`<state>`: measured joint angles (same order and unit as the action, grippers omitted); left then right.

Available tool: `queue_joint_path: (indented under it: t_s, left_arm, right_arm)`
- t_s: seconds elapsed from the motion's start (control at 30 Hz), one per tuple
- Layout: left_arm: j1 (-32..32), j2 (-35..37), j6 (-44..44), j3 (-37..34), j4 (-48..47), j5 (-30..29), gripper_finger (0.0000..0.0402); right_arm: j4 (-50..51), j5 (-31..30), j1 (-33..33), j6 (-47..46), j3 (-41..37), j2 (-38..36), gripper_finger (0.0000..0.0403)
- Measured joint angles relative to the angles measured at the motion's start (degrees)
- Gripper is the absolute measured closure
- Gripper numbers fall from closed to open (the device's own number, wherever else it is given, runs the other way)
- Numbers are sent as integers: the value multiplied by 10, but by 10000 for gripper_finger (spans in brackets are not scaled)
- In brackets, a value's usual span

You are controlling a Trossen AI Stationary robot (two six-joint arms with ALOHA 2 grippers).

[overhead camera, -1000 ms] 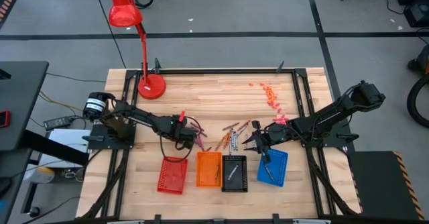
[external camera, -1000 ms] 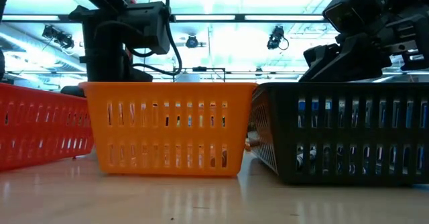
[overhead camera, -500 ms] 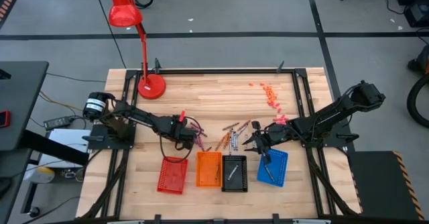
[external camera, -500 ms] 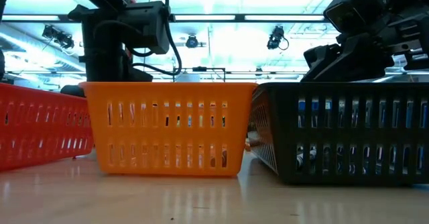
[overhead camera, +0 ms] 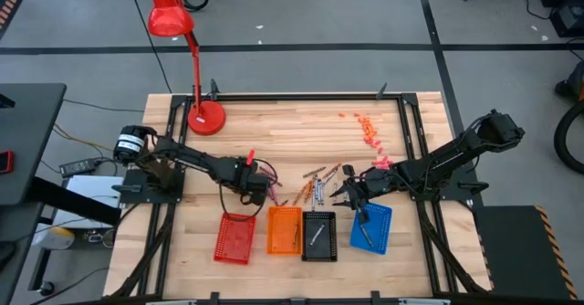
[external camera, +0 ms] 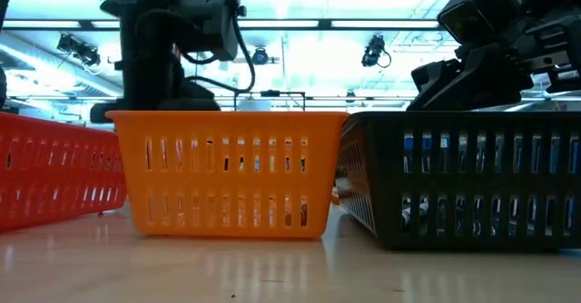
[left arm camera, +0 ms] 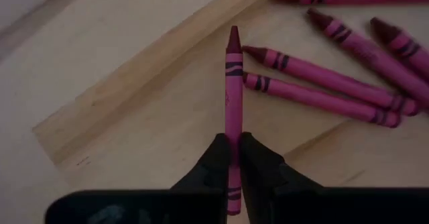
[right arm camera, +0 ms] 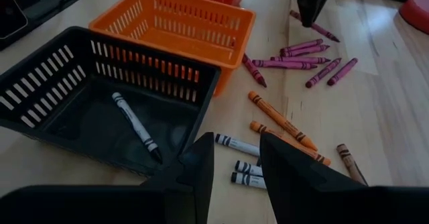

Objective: Sort crayons
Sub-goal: Put the violet crayon into the red bin

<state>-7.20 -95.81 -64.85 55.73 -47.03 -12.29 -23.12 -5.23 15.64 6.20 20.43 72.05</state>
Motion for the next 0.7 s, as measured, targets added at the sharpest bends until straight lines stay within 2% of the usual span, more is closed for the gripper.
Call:
queue_joint_path:
  t_s: [0.7]
  left_arm:
    - [0,88,16,193,-173,-33,376]
  right_arm:
    - [-1,4,0,-1,0,0,278]
